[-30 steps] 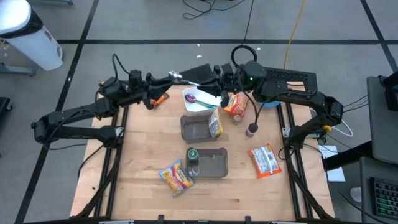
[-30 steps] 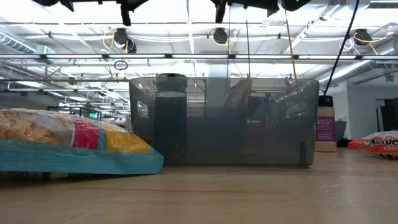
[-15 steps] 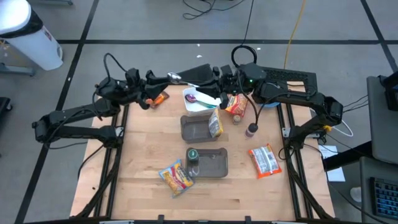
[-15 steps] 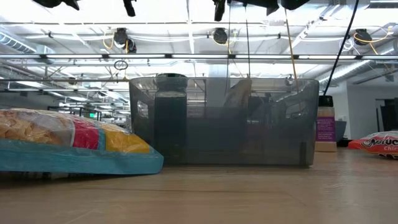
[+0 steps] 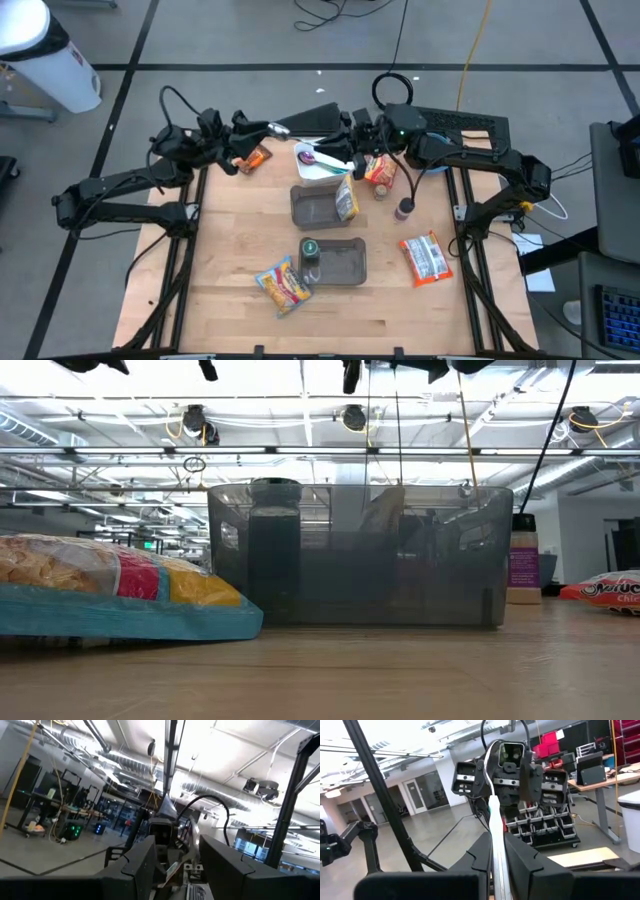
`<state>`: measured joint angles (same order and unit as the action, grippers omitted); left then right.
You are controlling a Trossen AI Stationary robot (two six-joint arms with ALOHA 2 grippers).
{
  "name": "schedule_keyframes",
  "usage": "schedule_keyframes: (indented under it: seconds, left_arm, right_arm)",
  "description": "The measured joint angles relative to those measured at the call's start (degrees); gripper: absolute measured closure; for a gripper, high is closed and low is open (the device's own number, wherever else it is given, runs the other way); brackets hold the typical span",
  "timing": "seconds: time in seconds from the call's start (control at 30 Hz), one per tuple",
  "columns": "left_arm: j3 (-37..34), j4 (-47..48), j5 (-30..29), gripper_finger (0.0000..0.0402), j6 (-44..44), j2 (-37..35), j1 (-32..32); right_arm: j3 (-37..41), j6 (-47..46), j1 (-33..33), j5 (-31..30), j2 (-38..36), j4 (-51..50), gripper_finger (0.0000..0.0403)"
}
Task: Pick & Place Food Item
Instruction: Put the blue patterned spoon into the white bin
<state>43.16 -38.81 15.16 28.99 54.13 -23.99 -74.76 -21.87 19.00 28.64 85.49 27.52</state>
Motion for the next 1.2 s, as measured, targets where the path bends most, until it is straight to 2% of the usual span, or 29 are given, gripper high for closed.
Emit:
schedule_keyframes:
  seconds: [0.33,0.63,0.97,1.2]
  left_arm:
    - [0.00,-1.61,1.87,0.0248,1.24,1.05,0.04]
    - [-0.04,-2.51,3.32,0.0316,3.08,4.45,0.09]
    - [-0.02,-5.81,4.68,0.0392,2.80,4.81,0.13]
    - [-0.03,-5.85,4.79,0.0386,3.05,4.81,0.11]
  right_arm:
    - [-0.07,-1.47,0.00,0.11,2.43,1.15,0.0381]
    - [-0.07,-1.49,0.22,-0.09,2.45,1.27,0.0381]
    - [-0.07,-1.43,0.20,-0.05,2.45,0.93,0.0378]
    - [-0.07,-1.03,0.17,-0.11,2.45,0.95,0.0372]
